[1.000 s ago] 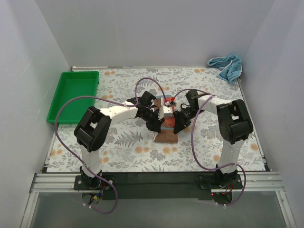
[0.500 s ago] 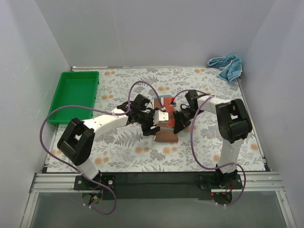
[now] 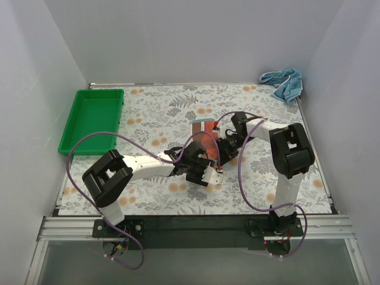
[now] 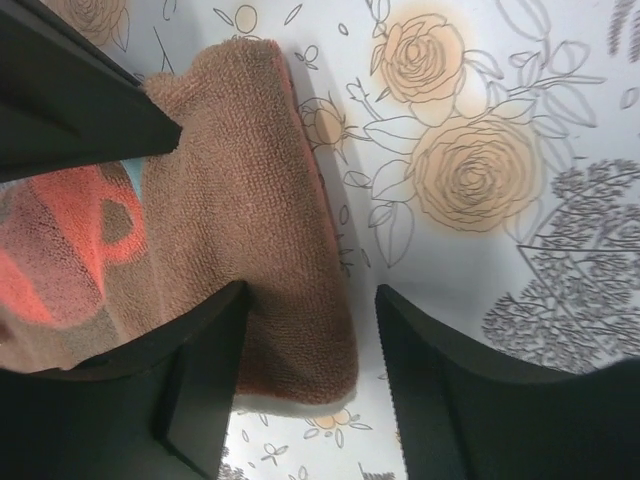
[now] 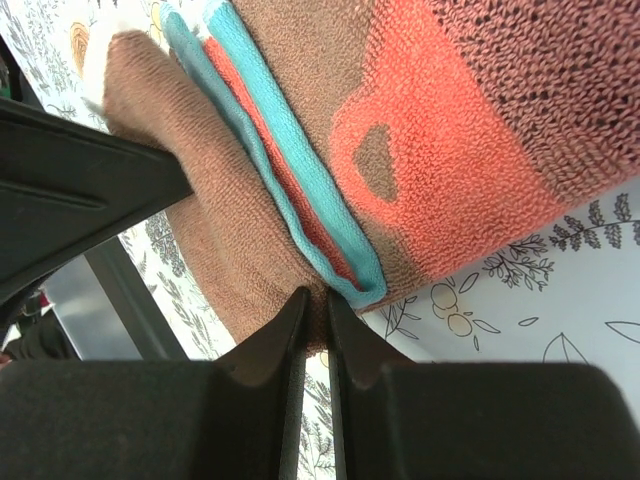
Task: Roll the towels
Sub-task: Roll the towel
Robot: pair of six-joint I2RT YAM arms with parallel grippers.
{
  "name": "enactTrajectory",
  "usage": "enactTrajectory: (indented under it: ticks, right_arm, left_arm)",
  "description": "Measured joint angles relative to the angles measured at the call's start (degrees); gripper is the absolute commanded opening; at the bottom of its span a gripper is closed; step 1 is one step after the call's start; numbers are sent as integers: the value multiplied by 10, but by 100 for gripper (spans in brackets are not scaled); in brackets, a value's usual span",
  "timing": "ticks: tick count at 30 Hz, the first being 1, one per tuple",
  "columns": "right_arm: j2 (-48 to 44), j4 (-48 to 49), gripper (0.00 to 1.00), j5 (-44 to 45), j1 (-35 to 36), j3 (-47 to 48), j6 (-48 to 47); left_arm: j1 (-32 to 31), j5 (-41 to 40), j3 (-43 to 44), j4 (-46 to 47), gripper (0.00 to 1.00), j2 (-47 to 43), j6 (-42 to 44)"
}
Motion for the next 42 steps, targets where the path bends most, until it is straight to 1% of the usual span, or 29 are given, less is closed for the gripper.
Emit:
enactTrajectory:
  ticks: [2,3,6,7,9,10,12,13,15,16,19,23,25,27,28,30,31,34,36,39,42]
  right_arm:
    - [4,-3,17,0,0,4,0]
    - [7,-4,17,0,0,7,0]
    - [13,-10,18,-1,0,13,0]
    - [15,-12,18,-1,0,16,0]
    - [18,-17,20,0,0,22,0]
    - [19,-20,25,0,0,26,1]
    - [20,-21,32,1,0,34,1]
    - [20,-21,42,1,-1,38,1]
    - [18,-23,54,-2,-6,48,2]
    - [13,-24,65,-3,-12,52,0]
    - [-11,-21,73,-9,-57,67,-12]
    - [-80,-24,74,-27,-144,77,-41]
    - [-127,-35,73,-34,-173,75,-63]
    - [-175,-39,72,-43,-180,61,-83]
    - [-204,-38,68,-49,-178,44,-96]
    - [-264,-50,65,-60,-172,5,-123]
    - [-289,-53,61,-63,-167,-14,-134]
    - [-357,-63,54,-57,-142,-66,-168]
    - [-393,-59,53,-34,-108,-98,-181]
    - [-437,-22,52,29,-14,-148,-186]
    - [-451,17,51,97,82,-184,-186]
  left_arm:
    - [-1,-9,0,10,45,11,10]
    - [-1,-13,0,14,37,16,15]
    - [-4,-26,0,28,23,22,23]
    - [-4,-29,0,32,16,25,24]
    - [-4,-31,0,34,11,26,22]
    - [-4,-30,2,31,7,26,18]
    - [-4,-22,15,12,4,29,7]
    - [-2,-12,26,-3,3,34,-2]
    - [1,8,47,-27,1,43,-20]
    - [3,25,59,-42,1,49,-33]
    - [10,76,80,-88,1,58,-68]
    - [37,156,111,-142,0,80,-111]
    - [59,198,129,-165,0,97,-130]
    - [86,243,152,-188,0,122,-150]
    - [99,264,164,-202,0,135,-160]
    - [122,302,189,-227,0,163,-180]
    - [130,318,201,-239,0,176,-189]
    - [148,361,239,-278,0,217,-209]
    - [155,381,257,-298,0,239,-217]
    - [160,397,276,-321,1,259,-219]
    - [163,408,299,-346,3,278,-218]
